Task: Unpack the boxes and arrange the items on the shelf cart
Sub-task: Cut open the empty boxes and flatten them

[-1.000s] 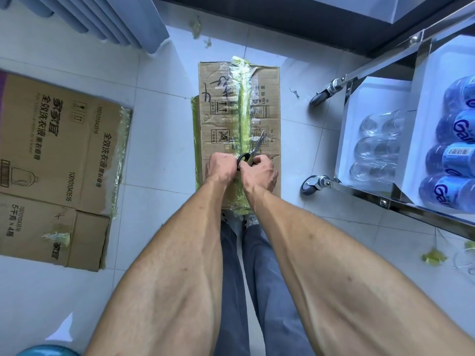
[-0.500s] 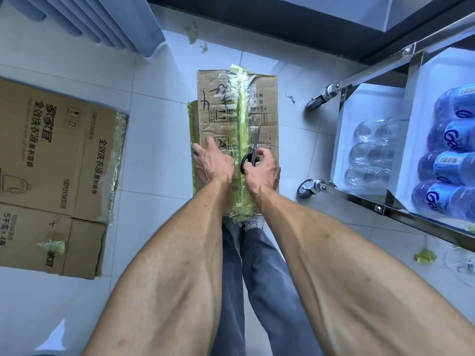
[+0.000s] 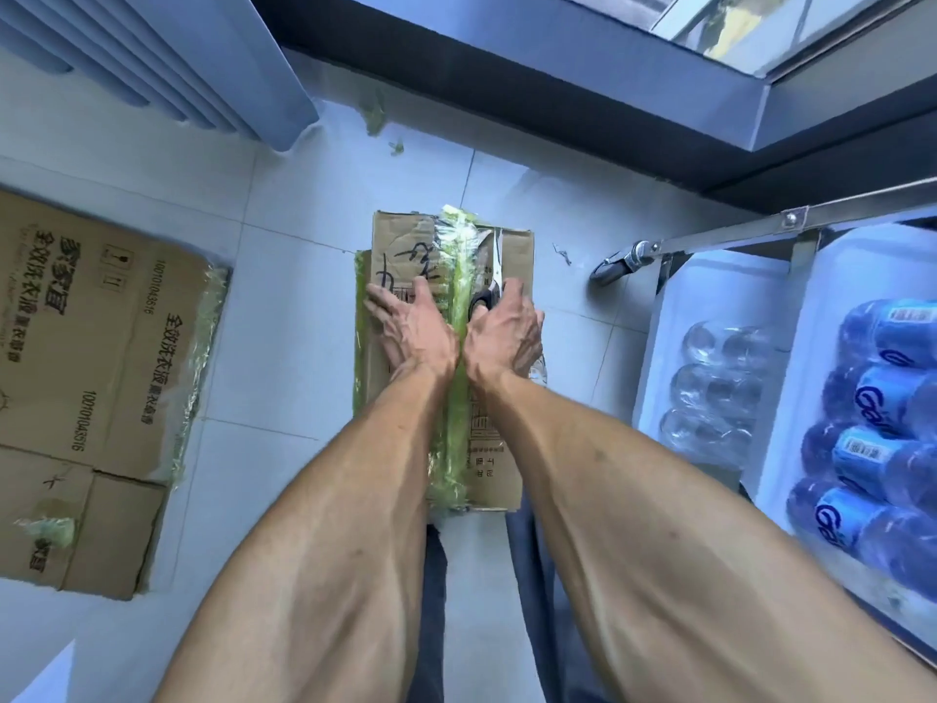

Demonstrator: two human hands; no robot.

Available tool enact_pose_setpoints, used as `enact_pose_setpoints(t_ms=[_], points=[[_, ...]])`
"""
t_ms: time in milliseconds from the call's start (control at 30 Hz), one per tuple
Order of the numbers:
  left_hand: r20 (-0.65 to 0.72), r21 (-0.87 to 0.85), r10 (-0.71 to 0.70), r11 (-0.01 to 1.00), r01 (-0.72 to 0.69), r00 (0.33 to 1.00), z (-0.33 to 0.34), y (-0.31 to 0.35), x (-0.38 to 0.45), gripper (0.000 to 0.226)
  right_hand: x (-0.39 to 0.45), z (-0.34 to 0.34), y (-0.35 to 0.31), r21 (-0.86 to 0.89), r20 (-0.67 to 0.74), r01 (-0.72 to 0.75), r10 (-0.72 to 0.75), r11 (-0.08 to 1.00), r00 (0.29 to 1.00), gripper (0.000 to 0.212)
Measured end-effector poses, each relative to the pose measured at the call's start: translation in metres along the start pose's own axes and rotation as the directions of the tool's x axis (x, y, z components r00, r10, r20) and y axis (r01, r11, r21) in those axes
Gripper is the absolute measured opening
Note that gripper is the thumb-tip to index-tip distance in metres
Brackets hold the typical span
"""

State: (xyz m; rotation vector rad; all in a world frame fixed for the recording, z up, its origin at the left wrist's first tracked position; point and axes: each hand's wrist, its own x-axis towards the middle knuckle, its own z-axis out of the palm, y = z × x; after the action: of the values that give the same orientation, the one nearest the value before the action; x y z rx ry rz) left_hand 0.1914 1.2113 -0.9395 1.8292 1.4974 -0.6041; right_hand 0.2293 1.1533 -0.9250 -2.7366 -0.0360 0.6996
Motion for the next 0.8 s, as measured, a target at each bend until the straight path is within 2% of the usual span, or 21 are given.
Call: enact_pose_setpoints(t_ms=[67,133,200,267,333,433,500,567,667,800], points=[[0.0,0.072,-0.008,0.997,0.008,1.0,0.006,0.003,0.009,0.054,0.007,0.008,0.002,-0.047,0.052,-0.007,0.01,0.999,0.999,0.023],[0.029,0.15,0.005,0.989,-0.009,1.0,0.018,0.008,0.013,0.079,0.019,0.009,0.009,-0.103,0.094,-0.04,0.05,0.994,0.994,0.023],[0.042,0.156,0.008,0.988,-0.014,0.999,0.031,0.014,0.014,0.094,0.025,0.006,0.02,-0.146,0.131,-0.073,0.092,0.987,0.987,0.025],[0.013,0.131,0.027,0.991,-0.028,1.0,0.04,0.017,0.019,0.09,0.032,0.009,0.035,-0.151,0.154,-0.087,0.11,0.985,0.982,0.019],[-0.015,0.059,0.001,0.998,0.0,1.0,0.042,0.021,0.025,0.073,0.046,0.009,0.052,-0.126,0.163,-0.109,0.129,0.986,0.978,0.018],[0.037,0.162,0.051,0.985,-0.056,0.998,0.045,0.025,0.035,0.072,0.062,0.002,0.069,-0.166,0.294,0.001,0.049,0.986,0.955,0.014],[0.045,0.199,0.049,0.978,-0.057,0.998,0.046,0.028,0.038,0.074,0.068,0.001,0.073,-0.193,0.37,0.073,0.003,0.979,0.929,0.032],[0.014,0.218,0.02,0.976,-0.023,1.0,0.051,0.031,0.041,0.073,0.068,0.002,0.073,-0.204,0.381,0.113,-0.027,0.972,0.924,0.033],[-0.011,0.265,0.019,0.964,-0.016,1.0,0.064,0.034,0.042,0.078,0.069,0.003,0.071,-0.154,0.292,0.025,0.021,0.988,0.956,0.014],[-0.034,0.348,0.042,0.937,-0.028,0.999,0.068,0.024,0.05,0.085,0.07,0.004,0.068,-0.21,0.284,0.05,0.012,0.976,0.959,0.015]])
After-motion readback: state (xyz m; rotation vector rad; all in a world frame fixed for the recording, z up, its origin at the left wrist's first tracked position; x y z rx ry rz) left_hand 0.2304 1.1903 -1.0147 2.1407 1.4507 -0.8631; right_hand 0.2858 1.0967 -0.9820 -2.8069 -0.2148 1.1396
